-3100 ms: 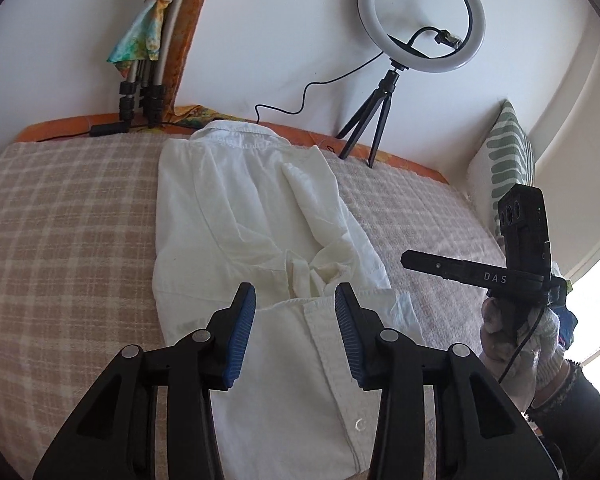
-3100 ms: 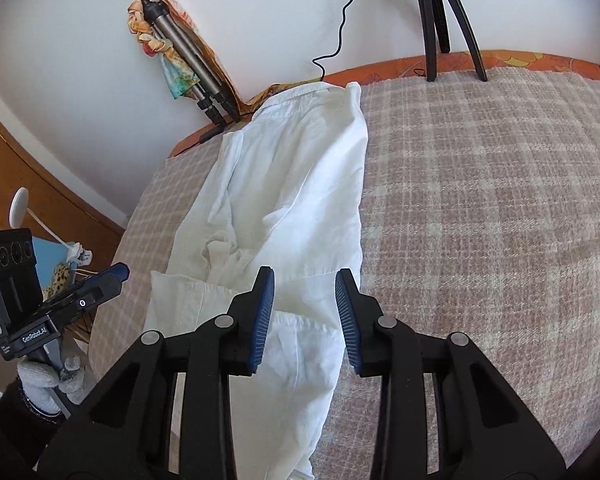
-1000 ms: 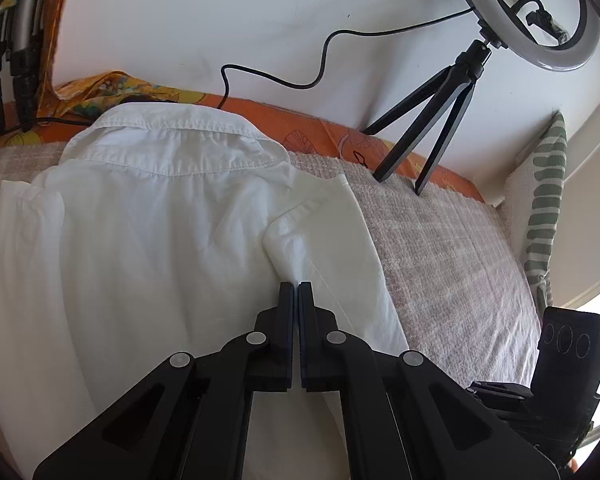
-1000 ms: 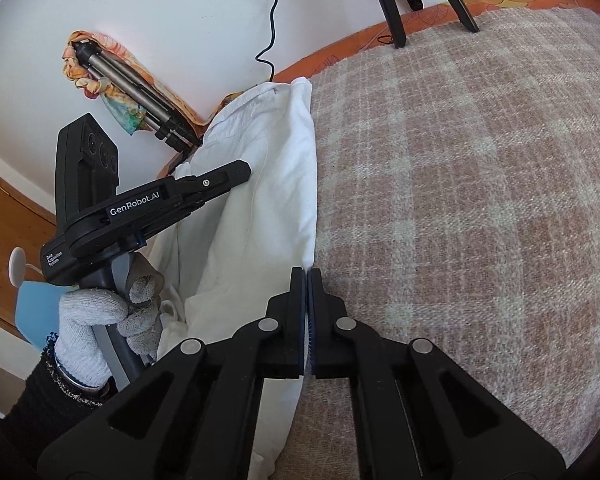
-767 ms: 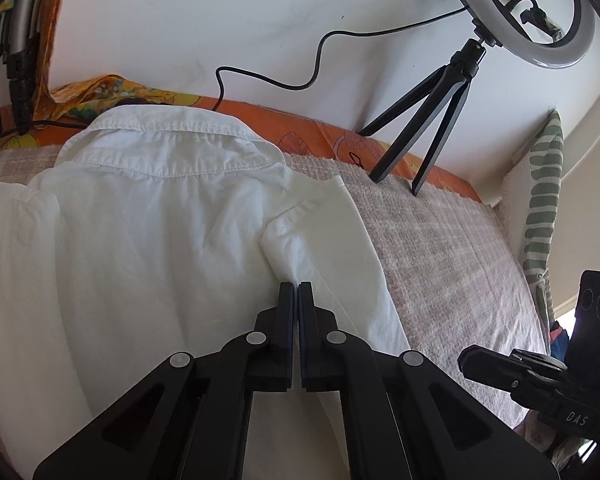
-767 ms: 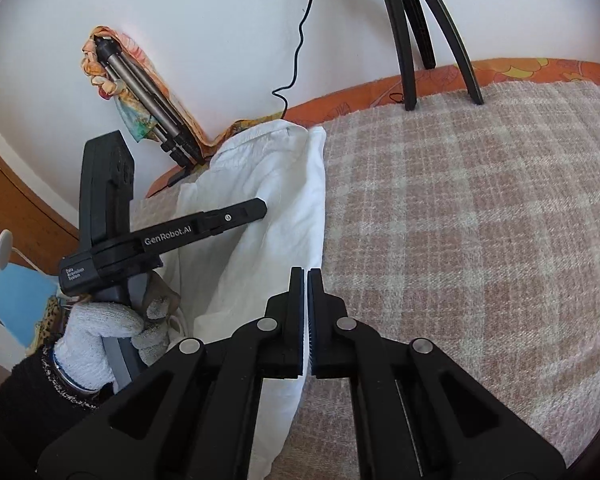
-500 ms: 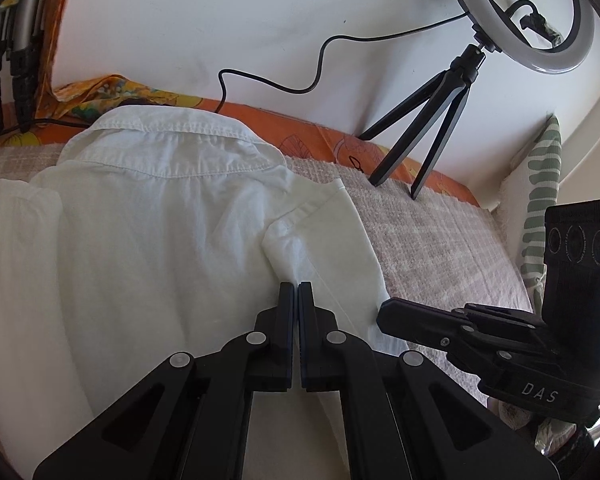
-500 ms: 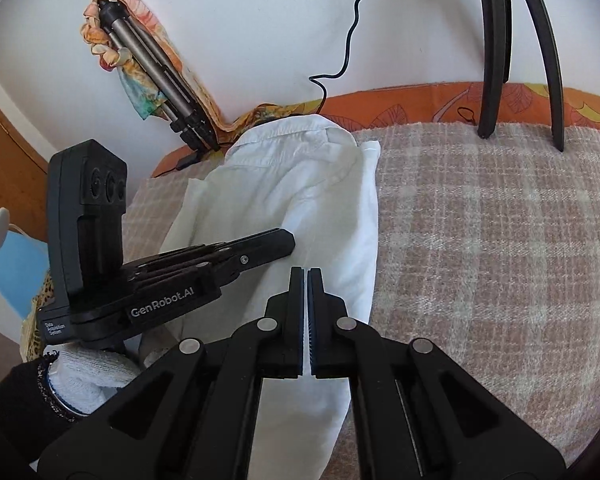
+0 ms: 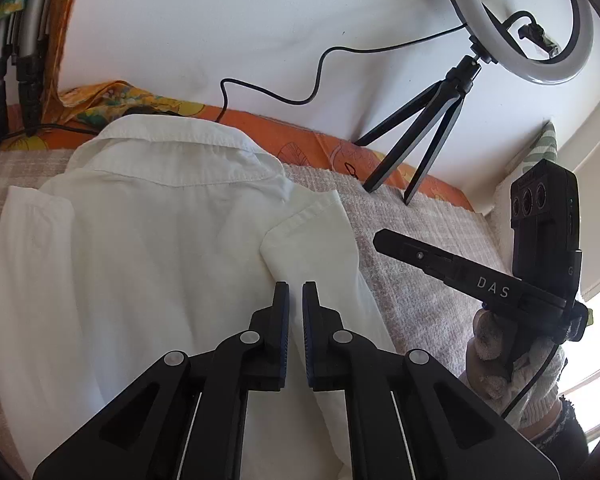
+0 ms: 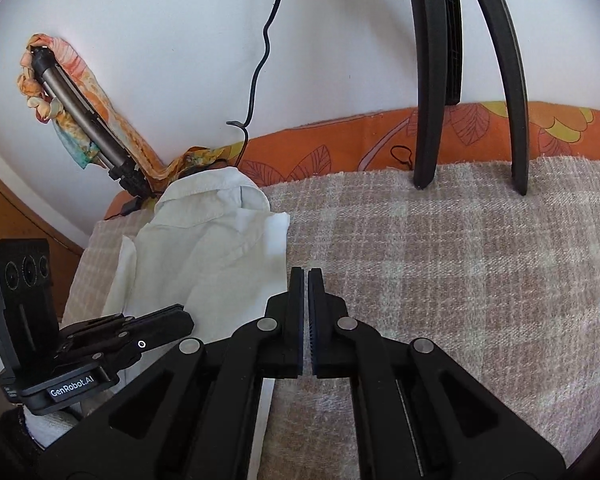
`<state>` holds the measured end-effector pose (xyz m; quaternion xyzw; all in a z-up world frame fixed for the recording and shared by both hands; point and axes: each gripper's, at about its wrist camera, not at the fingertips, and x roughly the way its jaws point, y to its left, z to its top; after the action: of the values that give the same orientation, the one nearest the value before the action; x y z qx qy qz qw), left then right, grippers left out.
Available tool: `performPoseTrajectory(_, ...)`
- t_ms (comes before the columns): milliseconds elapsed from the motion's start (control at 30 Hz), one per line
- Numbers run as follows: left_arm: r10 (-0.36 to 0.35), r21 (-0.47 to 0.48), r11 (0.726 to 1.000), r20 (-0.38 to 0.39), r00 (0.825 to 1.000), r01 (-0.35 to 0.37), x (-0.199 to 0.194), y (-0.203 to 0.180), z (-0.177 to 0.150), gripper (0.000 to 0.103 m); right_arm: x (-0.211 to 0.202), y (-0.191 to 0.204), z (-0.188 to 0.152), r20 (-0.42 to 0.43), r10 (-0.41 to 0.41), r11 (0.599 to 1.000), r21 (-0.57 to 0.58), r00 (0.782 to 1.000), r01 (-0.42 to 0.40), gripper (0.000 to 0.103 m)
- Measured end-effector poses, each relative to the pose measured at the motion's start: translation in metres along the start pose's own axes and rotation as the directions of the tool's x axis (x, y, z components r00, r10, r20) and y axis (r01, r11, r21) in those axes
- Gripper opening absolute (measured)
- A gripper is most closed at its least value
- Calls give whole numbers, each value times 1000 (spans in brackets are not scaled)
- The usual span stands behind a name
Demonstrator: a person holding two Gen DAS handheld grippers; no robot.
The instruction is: Fold small clothes
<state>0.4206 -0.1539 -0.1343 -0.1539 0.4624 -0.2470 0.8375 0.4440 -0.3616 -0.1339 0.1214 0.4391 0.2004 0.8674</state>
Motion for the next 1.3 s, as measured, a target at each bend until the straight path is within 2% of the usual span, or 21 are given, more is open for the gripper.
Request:
performPoseTrajectory(33,-3,-8,1000,5,1000,3,-10,0,2,8,-5,1,-2,-5,8,1000,2,1000,-8,9)
performPoseTrajectory(67,-20,-10,1000,17,1000,20,-21,1,4,9,-7,4,-4,-8,19,1000,-1,1000,-19,19)
performPoseTrajectory(133,-9,7,1000,56,998,8,-46,5,8,13,-13,8,-7,-3,23,1000,-17,1000,-23,28)
performPoseTrajectory(267,69,34,997,111,991,-73,-83,36,15,15,-13,18,-6,-21,82,996,-40,996,-83,28)
performPoseTrajectory(433,82,22,996,58,995,-83,-86,82,9,15,2,42,-10,-75,168,980,-100,983,-175,28)
performPoseTrajectory(567,137,23,990,30,990,-138,-67,102,6,15,31,33,-8,-107,96,993,-53,990,-102,28)
performPoseTrajectory(633,177,21,984,31,984,-178,-59,111,7,15,34,20,-1,-69,54,998,-11,996,-55,28)
performPoseTrajectory(700,225,25,974,46,973,-227,-53,118,9,15,34,8,7,-30,-41,999,19,999,41,28)
performPoseTrajectory(767,259,17,965,60,964,-260,-52,125,13,15,31,-3,13,-20,-20,998,58,1000,21,26)
performPoseTrajectory(800,251,-2,968,56,966,-251,-52,130,15,16,28,-6,14,-10,-11,997,73,1000,11,27)
performPoseTrajectory(833,221,-26,975,55,974,-220,-52,135,18,23,24,-5,17,6,-16,998,61,1000,16,32)
performPoseTrajectory(867,188,-43,982,60,980,-185,-53,138,20,42,21,-5,19,23,-9,999,48,1000,8,43)
performPoseTrajectory(900,167,-50,985,74,983,-164,-55,139,22,52,20,-6,22,32,12,999,47,999,-14,51)
performPoseTrajectory(933,164,-48,986,91,982,-161,-55,139,23,59,20,-7,23,38,40,998,48,998,-42,58)
performPoseTrajectory(967,163,-36,986,89,983,-160,-53,139,24,59,23,-7,25,33,67,997,45,997,-68,58)
performPoseTrajectory(1133,127,-7,992,73,989,-126,-43,133,31,53,46,2,29,-20,75,997,1,997,-75,58)
performPoseTrajectory(1167,119,-15,993,66,991,-118,-41,134,34,40,48,5,31,-19,82,997,-5,996,-82,57)
performPoseTrajectory(1200,113,-20,993,58,992,-112,-37,133,36,33,50,6,32,-25,94,996,-8,995,-94,53)
performPoseTrajectory(1233,119,-16,993,57,991,-118,-35,133,38,17,52,8,33,-35,103,995,-11,994,-103,35)
performPoseTrajectory(1267,120,-10,993,55,991,-120,-34,133,38,4,56,11,32,-52,111,994,-12,992,-112,11)
performPoseTrajectory(1300,114,-12,993,58,992,-114,-34,132,38,4,57,12,31,-59,109,994,-14,992,-110,8)
